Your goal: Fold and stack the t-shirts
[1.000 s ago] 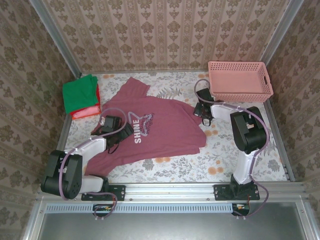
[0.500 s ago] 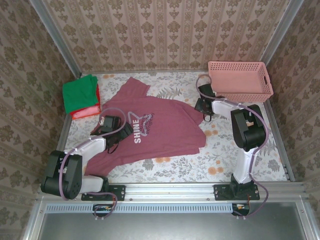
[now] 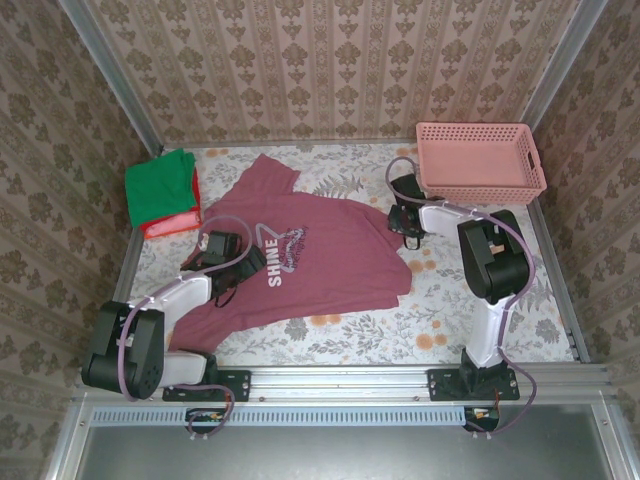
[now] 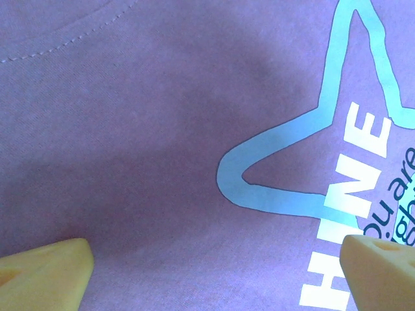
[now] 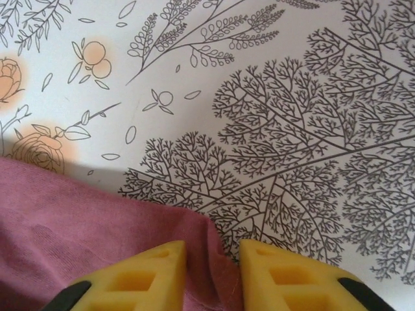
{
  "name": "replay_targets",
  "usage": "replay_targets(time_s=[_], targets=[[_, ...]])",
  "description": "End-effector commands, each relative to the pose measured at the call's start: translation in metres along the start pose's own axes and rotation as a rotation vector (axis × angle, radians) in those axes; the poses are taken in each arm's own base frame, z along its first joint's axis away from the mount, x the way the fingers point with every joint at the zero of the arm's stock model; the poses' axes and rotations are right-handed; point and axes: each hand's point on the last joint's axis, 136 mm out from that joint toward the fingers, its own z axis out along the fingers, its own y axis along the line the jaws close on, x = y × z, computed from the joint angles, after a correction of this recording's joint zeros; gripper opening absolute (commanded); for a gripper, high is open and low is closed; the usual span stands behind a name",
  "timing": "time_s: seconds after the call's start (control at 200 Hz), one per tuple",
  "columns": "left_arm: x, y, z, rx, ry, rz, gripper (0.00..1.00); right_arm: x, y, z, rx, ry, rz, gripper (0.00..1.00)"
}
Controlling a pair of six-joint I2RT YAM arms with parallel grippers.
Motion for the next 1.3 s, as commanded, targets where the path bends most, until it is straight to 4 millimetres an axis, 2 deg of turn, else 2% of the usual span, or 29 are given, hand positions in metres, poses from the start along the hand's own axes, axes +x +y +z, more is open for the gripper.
replay_targets(time_s=[0.0,0.05,0.155,0.3,0.61,0.68,0.715,0.775,0.825,0.93,1.05,1.195,1.295], targets=[[0.009,0.012,0.001,-0.042,0.046,0.004,1.0,0.007,0.006,0.002,-0.01,0.053,-0.023,0.11],[0.009,0.011,0.001,-0.041,0.045,0.006,1.0,0.002,0.007,0.001,-0.011,0.039,-0.027,0.0],[0.008,0.011,0.001,-0.041,0.045,0.007,1.0,-0.013,0.011,-0.008,-0.018,-0.006,-0.037,0.0],[0.008,0.014,0.001,-0.048,0.044,0.004,1.0,-0.045,0.016,-0.021,0.009,-0.09,-0.069,0.0],[0.007,0.012,-0.003,-0.037,0.042,-0.003,1.0,-0.094,0.018,-0.017,0.054,-0.159,-0.097,0.0],[0.006,0.009,-0.005,-0.026,0.037,-0.002,1.0,-0.103,0.025,-0.02,0.035,-0.18,-0.115,0.17],[0.004,0.006,-0.007,-0.016,0.032,0.001,1.0,-0.107,0.028,-0.024,0.023,-0.19,-0.123,0.32],[0.001,0.0,-0.012,0.001,0.027,0.01,1.0,-0.11,0.032,-0.036,0.0,-0.214,-0.132,0.52],[-0.002,-0.007,-0.017,0.022,0.022,0.016,1.0,-0.112,0.035,-0.051,-0.025,-0.246,-0.134,0.62],[-0.011,-0.021,-0.035,0.069,-0.013,0.027,1.0,-0.097,0.037,-0.08,-0.079,-0.289,-0.141,0.71],[-0.02,-0.023,-0.055,0.075,-0.051,0.032,1.0,-0.057,0.034,-0.101,-0.137,-0.292,-0.138,0.72],[-0.022,-0.003,-0.057,0.011,-0.058,0.04,1.0,0.007,0.032,-0.093,-0.205,-0.205,-0.113,0.72],[-0.021,0.01,-0.045,-0.026,-0.036,0.026,1.0,0.033,0.036,-0.08,-0.229,-0.14,-0.102,0.71]])
